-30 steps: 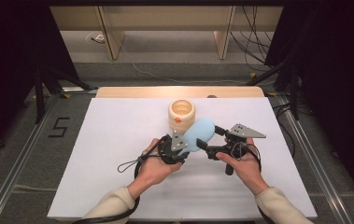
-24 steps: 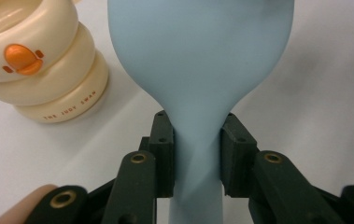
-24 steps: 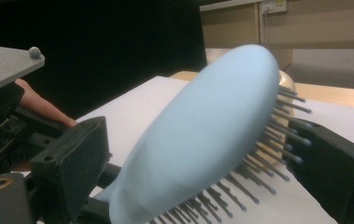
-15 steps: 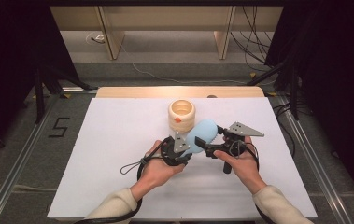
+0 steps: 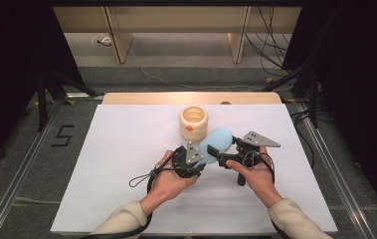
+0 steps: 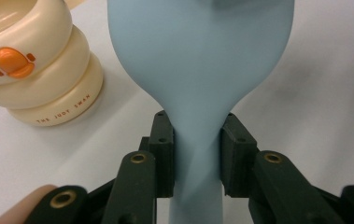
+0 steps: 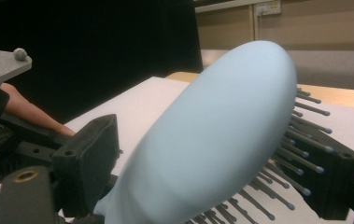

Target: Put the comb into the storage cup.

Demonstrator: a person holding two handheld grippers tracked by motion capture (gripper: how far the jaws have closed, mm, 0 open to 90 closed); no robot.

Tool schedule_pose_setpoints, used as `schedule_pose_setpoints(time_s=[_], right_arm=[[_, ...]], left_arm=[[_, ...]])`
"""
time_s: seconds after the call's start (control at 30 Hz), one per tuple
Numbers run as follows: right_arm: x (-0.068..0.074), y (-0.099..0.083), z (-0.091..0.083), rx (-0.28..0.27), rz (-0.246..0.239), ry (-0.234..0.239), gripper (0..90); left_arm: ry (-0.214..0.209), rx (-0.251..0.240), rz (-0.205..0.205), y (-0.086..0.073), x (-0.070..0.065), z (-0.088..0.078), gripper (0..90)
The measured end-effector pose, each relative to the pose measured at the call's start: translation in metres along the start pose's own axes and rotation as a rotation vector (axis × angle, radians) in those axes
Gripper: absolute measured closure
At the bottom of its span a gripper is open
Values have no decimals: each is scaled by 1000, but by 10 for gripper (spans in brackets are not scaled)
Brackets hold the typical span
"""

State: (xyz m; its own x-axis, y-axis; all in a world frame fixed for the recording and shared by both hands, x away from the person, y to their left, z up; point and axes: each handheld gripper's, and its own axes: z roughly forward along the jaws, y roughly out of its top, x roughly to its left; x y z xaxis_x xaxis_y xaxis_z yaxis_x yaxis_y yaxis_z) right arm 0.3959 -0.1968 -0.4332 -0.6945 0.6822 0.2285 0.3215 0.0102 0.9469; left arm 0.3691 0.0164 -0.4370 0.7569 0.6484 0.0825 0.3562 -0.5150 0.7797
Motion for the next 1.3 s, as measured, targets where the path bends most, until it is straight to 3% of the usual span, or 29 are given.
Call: schedule_pose_setpoints(time_s=[0.17, 0.47, 0.67, 0.8, 1.03, 1.17, 1.23, 1.3], right_arm=[[1, 1, -1, -17, -8, -21, 243], [7, 6, -3, -14, 13, -4, 343], [9, 16, -7, -57, 107, 60, 464], [13, 20, -9, -64, 123, 86, 499], [21, 28, -12, -64, 85, 98, 530], [27, 34, -15, -62, 23, 104, 540], [31, 37, -16, -58, -19, 100, 544], [34, 40, -18, -54, -48, 103, 545]], left_arm=[[1, -9, -5, 0, -1, 0, 698], [9, -18, -8, 0, -1, 0, 698], [24, -40, 0, 2, -1, -2, 697], [34, -51, 7, 3, -1, -4, 696], [38, -81, 16, 5, -1, -7, 692], [29, -102, 17, 7, 0, -9, 678], [33, -117, 28, 8, 1, -9, 624], [23, -132, 12, 8, 3, -11, 555]])
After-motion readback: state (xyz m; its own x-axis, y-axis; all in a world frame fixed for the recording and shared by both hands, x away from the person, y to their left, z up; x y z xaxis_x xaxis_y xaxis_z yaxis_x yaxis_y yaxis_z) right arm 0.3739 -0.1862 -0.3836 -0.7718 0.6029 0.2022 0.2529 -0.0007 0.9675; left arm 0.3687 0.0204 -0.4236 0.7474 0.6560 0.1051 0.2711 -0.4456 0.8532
